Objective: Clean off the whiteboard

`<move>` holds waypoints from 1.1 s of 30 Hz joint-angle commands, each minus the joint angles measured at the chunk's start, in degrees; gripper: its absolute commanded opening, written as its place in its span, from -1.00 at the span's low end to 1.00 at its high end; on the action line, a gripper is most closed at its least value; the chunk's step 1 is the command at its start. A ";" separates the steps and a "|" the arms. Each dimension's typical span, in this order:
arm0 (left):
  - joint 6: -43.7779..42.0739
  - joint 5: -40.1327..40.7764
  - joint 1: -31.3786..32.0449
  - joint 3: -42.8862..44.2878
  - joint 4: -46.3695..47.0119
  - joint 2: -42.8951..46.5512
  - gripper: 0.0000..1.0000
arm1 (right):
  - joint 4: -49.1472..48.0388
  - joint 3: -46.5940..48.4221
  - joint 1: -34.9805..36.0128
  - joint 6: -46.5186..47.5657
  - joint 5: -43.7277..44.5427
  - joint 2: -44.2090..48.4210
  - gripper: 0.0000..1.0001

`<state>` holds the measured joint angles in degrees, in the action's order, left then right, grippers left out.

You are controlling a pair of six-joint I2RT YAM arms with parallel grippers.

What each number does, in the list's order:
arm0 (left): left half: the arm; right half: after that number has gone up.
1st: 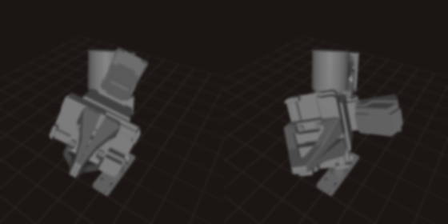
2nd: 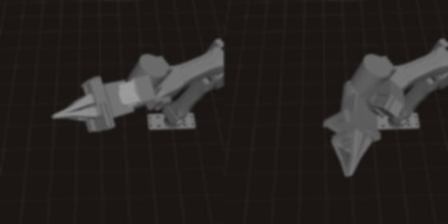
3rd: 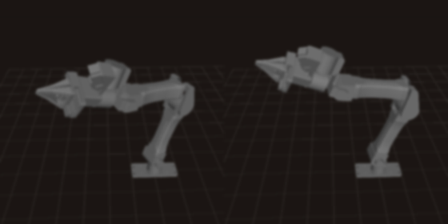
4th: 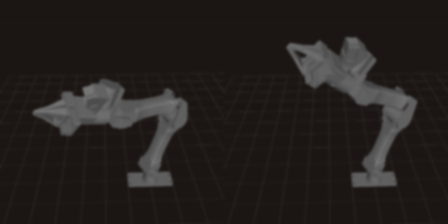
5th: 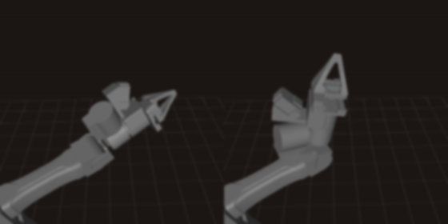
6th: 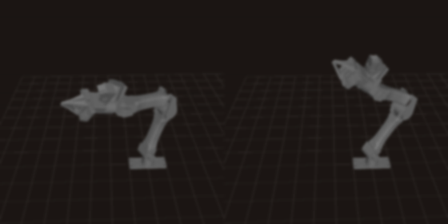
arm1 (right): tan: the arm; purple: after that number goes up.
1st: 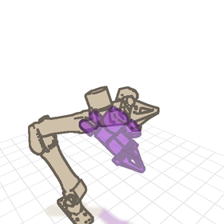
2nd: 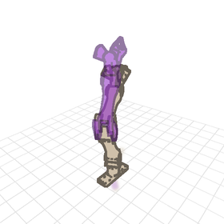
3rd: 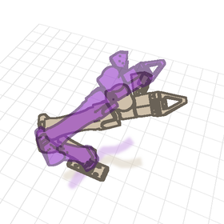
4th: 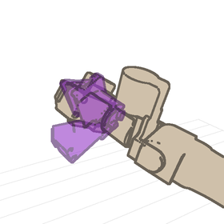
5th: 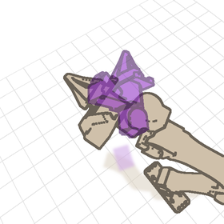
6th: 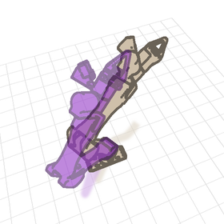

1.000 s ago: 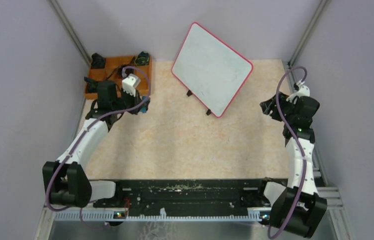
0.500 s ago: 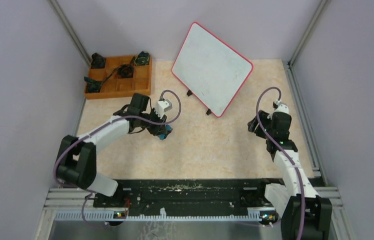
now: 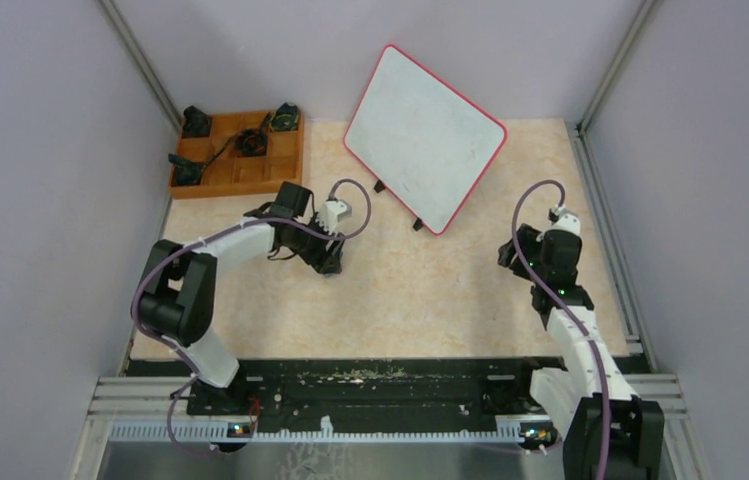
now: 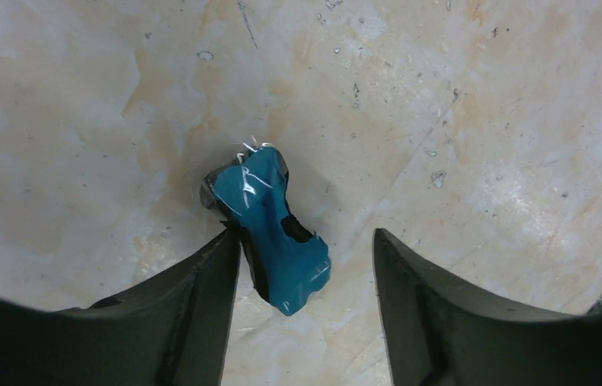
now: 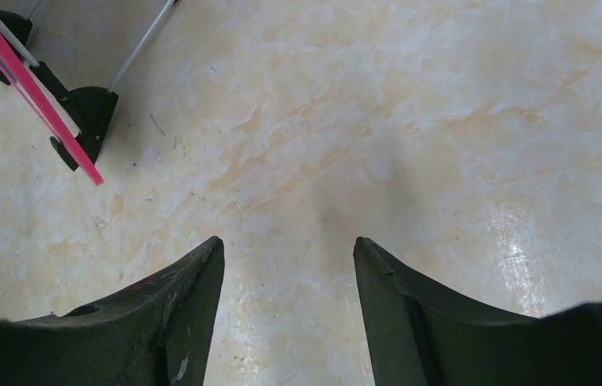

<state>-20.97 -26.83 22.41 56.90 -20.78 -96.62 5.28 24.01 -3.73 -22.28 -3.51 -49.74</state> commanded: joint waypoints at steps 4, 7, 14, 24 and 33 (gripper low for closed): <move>1.17 6.41 -0.36 -1.67 5.62 6.99 1.00 | -6.45 0.45 2.68 0.81 0.05 -2.56 0.37; 1.63 6.88 -1.85 -3.22 8.46 10.43 1.00 | -6.64 0.73 3.74 1.19 0.48 -2.94 0.46; 2.50 4.04 -5.98 -3.75 10.02 15.47 1.00 | -7.89 1.28 6.17 1.27 1.42 -4.47 0.91; 7.90 8.15 -17.00 -11.33 20.95 22.45 1.00 | -8.33 0.59 7.07 0.44 3.76 -3.15 0.95; 8.95 6.51 -22.48 -15.01 24.76 26.19 0.99 | -8.81 0.70 6.99 -0.48 3.06 -5.15 0.97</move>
<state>-13.30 -18.96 1.58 43.22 0.10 -72.29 -0.47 23.99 2.87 -22.17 -0.51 -54.19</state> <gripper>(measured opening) 0.998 0.982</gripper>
